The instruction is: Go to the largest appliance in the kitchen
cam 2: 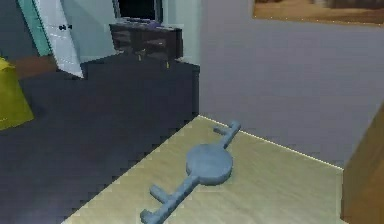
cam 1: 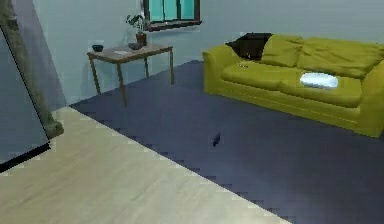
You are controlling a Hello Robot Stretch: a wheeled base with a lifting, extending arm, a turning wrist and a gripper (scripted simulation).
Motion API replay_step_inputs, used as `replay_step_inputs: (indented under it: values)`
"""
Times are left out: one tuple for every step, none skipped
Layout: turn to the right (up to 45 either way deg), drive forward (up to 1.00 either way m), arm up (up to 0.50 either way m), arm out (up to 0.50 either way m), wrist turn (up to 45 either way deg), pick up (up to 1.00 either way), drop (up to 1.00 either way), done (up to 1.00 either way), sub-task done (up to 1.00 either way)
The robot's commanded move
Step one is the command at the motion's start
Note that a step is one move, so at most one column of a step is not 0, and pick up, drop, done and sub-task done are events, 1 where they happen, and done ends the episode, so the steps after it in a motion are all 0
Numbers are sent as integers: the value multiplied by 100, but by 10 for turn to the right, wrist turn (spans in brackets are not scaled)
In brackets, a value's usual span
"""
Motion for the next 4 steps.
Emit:
replay_step_inputs:
  values:
    - [-210,0,0,0,0,0,0,0,0]
    - [0,35,0,0,0,0,0,0,0]
    - [-240,0,0,0,0,0,0,0,0]
    - [-30,0,0,0,0,0,0,0,0]
